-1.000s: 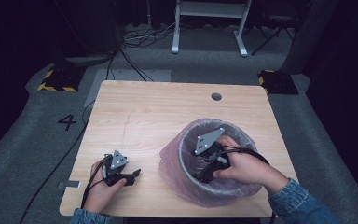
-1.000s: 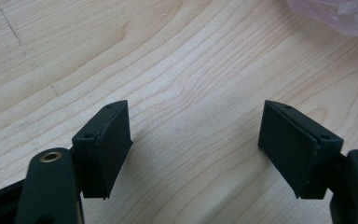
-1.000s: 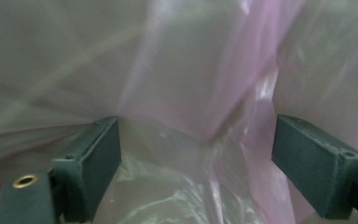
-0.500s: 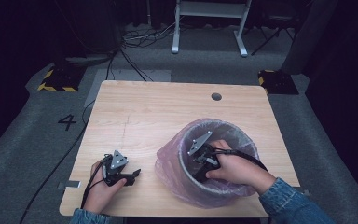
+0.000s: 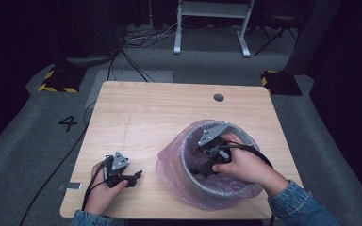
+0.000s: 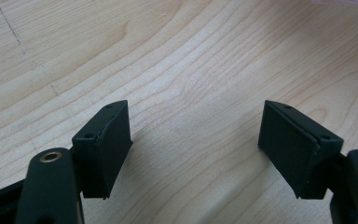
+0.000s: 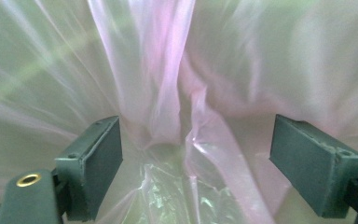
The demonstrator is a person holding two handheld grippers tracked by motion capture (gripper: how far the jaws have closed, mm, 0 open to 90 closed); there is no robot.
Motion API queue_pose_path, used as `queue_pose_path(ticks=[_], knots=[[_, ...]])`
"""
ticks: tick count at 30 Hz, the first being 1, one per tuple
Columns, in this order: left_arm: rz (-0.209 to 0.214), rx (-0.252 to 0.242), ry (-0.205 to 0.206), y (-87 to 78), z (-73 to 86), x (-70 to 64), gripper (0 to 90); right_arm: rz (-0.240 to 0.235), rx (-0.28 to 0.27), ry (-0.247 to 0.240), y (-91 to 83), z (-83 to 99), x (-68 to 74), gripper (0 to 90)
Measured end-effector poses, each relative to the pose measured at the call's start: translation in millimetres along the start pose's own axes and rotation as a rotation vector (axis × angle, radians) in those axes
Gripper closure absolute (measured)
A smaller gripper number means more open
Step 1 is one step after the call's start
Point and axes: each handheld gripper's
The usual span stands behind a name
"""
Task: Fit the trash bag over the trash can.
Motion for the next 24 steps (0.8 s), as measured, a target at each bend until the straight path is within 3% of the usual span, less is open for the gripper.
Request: queue_pose_path(ticks=[4, 12, 24], knots=[[-0.004, 0.000, 0.000, 0.1, -0.2, -0.8, 25.2, 0.004, -0.093, 0.038, -18.2, -2.2, -2.9, 16.9], [-0.011, -0.001, -0.016, 0.3, -0.1, -1.5, 24.8, 0.079, -0.269, 0.076, -61.0, -8.9, -6.7, 17.6], [-0.006, 0.006, -0.038, -0.4, 0.7, -0.8, 24.7, 0.189, -0.327, 0.130, -108.1, 9.5, -17.0, 18.3]])
Point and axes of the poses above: each handheld gripper's, and its own axes: y roughly forward along the jaws, z roughly out of its underside, x roughly to its left, and after that the axes turned 6 degrees about x, right-handed
